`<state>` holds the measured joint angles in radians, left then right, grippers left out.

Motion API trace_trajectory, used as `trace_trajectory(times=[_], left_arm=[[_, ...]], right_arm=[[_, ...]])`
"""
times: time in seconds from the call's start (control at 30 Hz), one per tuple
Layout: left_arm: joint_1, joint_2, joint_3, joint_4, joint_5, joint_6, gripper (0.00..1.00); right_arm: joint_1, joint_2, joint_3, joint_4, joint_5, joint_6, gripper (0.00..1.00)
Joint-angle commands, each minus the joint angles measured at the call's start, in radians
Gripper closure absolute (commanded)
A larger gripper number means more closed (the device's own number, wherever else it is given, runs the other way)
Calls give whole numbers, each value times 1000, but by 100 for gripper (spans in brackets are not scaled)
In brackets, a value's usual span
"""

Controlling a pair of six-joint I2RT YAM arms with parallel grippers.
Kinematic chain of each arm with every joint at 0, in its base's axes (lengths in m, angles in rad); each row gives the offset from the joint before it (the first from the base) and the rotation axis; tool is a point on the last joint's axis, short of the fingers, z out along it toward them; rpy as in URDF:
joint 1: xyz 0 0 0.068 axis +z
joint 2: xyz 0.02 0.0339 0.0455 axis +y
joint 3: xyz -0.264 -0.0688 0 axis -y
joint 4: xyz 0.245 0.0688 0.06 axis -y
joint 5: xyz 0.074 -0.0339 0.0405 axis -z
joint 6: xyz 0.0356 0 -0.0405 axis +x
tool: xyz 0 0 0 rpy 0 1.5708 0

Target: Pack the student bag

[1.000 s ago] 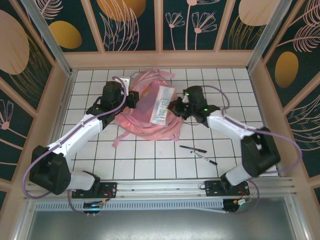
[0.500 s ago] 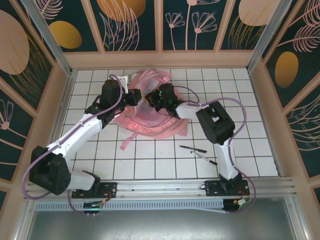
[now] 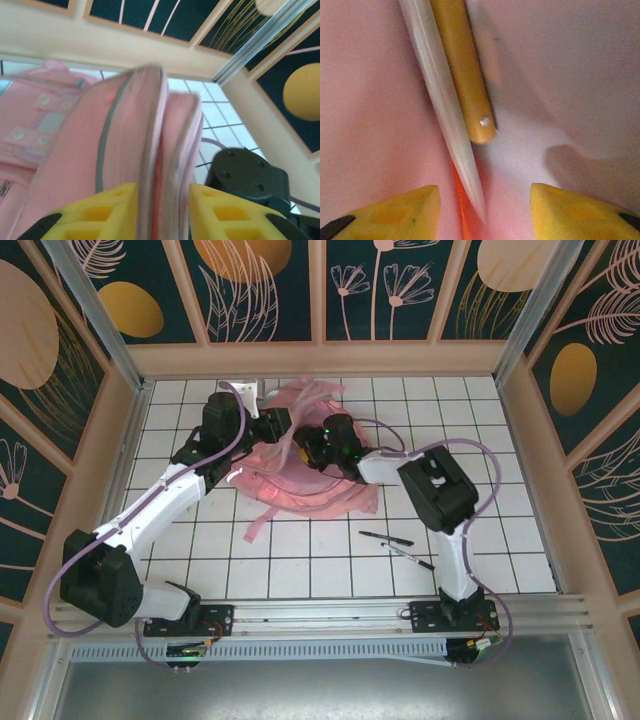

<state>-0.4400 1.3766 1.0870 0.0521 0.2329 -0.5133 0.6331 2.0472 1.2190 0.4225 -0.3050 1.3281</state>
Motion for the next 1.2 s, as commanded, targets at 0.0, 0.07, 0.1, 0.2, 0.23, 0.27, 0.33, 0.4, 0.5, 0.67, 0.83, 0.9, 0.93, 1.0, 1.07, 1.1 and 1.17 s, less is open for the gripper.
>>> trace_trajectory(times=[0.0, 0.07, 0.1, 0.2, 0.23, 0.27, 0.33, 0.4, 0.5, 0.67, 0.83, 0.9, 0.93, 1.0, 1.07, 1.1, 1.17], left_arm=[[1, -36, 34, 64, 25, 48, 67], [2, -51, 27, 54, 33, 89, 63], [1, -60, 25, 46, 28, 108, 61], [1, -82, 22, 19, -2, 175, 57], [1, -86, 23, 5, -9, 209, 53], [3, -86, 26, -9, -12, 240, 44], [3, -64, 40, -66, -73, 279, 2], [4, -15, 62, -130, -162, 290, 1], [8, 96, 97, -183, -194, 415, 1], [15, 328, 203, -249, -332, 470, 1], [67, 555, 308, -315, -395, 459, 1], [83, 612, 313, -327, -410, 440, 1], [87, 635, 308, -337, -405, 431, 2], [87, 654, 299, -387, -375, 402, 3], [81, 623, 247, -409, -354, 342, 2], [74, 590, 197, -394, -331, 326, 1], [65, 509, 91, -367, -307, 282, 1]], right_arm=[[-45, -155, -75, -155, 5, -134, 49], [-70, -239, -129, -220, 3, -185, 49], [-79, -281, -153, -262, -1, -211, 49], [-139, -379, -220, -383, -38, -298, 49], [-157, -410, -239, -431, -43, -343, 49], [-170, -433, -246, -489, -41, -392, 49], [-191, -491, -244, -635, -6, -514, 49], [-196, -525, -227, -755, 46, -617, 49], [-199, -561, -207, -896, 177, -715, 49], [-207, -593, -183, -962, 185, -822, 50], [-166, -535, -105, -928, -35, -929, 65], [-139, -491, -76, -895, -89, -938, 70], [-131, -464, -66, -878, -97, -933, 72], [-129, -416, -62, -834, -81, -916, 75], [-133, -384, -80, -762, -50, -945, 79], [-131, -373, -93, -714, -35, -987, 80], [-145, -337, -97, -663, 9, -1022, 81]])
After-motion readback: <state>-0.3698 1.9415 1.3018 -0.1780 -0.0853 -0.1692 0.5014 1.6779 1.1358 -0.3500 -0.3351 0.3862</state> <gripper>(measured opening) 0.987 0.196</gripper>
